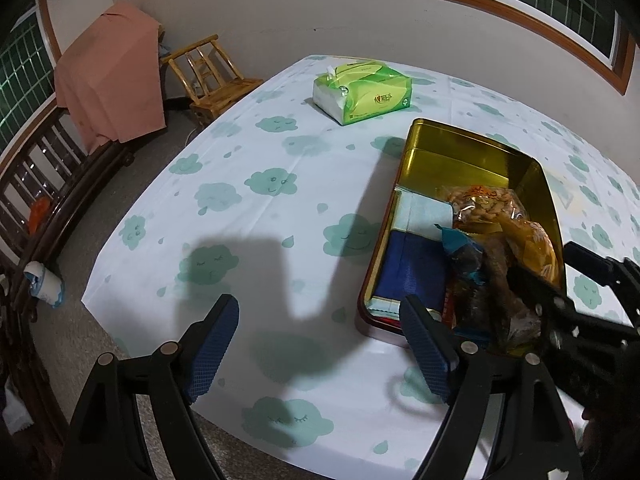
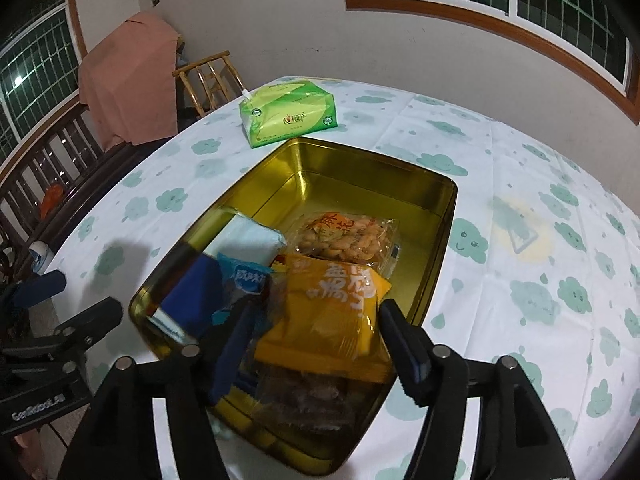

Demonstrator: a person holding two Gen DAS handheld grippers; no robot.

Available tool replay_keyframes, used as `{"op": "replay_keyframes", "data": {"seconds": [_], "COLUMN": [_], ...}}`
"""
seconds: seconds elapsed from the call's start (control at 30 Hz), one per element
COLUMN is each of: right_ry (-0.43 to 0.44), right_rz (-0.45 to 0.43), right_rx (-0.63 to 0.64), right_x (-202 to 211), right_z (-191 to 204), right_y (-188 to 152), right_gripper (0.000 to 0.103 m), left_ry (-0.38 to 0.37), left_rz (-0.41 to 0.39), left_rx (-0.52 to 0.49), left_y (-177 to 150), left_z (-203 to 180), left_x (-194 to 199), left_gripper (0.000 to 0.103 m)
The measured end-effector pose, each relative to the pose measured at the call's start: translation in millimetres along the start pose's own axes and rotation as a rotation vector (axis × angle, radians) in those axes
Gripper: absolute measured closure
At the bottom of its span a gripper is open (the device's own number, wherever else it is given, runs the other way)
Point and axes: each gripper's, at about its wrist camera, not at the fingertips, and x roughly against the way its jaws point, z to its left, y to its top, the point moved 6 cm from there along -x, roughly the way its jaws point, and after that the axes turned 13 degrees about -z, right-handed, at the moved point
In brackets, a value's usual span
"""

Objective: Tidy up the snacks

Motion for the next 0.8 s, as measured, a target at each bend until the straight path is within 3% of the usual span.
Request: {"op": "replay_keyframes", "data": {"seconds": [0.07,0.13,0.4,0.8], "right_ry": [-0.003,-0.007,-0.015,-0.010], "right_rz": [-0.012,-0.024,-0.017,-0.006], "right_rx": [0.019,0.038,0.054,0.036], "right_x": [8.2,17.7,45.6,53.0], "right_z": [2.7,4.8,2.0,-8.3], "right_y": [-0.6,-2.0,-16.3,-27.5], "right_gripper": [0.025,0.024,0.023,0.023], "left_ry": [-0.001,-0.001,-0.007,-0.047], "left_rz": [-0.003,-0.006,-0.020,-0.044], "left_rx": [-0.004,-0.007,-0.032,-0.068], "left_y": [0.5,0.9,2.5,4.2], "left_z": [-2.4,-4.1,-16.4,-35.9], "left_x": [1.6,3.5,12.1,22.7], "left_gripper": [0.023,0.023,0.020,0.020]}}
